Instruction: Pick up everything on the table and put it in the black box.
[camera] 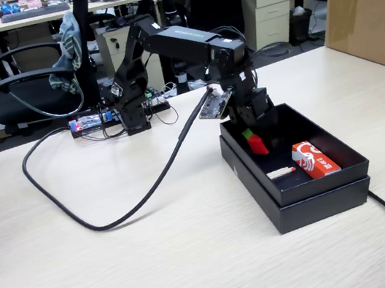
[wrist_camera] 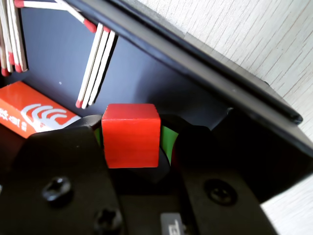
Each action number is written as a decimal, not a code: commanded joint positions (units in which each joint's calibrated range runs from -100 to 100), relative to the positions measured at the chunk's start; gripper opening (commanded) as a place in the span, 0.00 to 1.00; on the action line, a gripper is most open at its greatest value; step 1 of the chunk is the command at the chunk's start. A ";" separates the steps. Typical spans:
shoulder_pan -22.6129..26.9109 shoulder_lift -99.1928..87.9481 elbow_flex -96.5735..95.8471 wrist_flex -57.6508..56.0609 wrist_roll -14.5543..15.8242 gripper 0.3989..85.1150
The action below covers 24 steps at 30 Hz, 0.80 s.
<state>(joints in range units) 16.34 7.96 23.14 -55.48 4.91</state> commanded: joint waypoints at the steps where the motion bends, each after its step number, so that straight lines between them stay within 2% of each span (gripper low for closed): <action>1: -0.10 -0.90 2.15 0.32 0.24 0.01; 2: -0.15 -0.79 1.88 0.32 0.29 0.01; 3: -0.20 -0.79 1.52 0.32 0.34 0.05; 6: -0.20 -0.79 0.52 0.32 0.24 0.22; 10: -0.20 -0.79 0.61 0.32 0.24 0.24; 14: -0.15 -0.79 0.43 0.32 0.20 0.39; 19: 0.00 -0.79 0.25 0.32 0.20 0.41; 22: 0.00 -3.08 -0.47 0.32 0.20 0.50; 24: -0.05 -5.95 -0.38 0.32 0.20 0.51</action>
<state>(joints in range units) 16.29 8.22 21.04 -55.48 5.25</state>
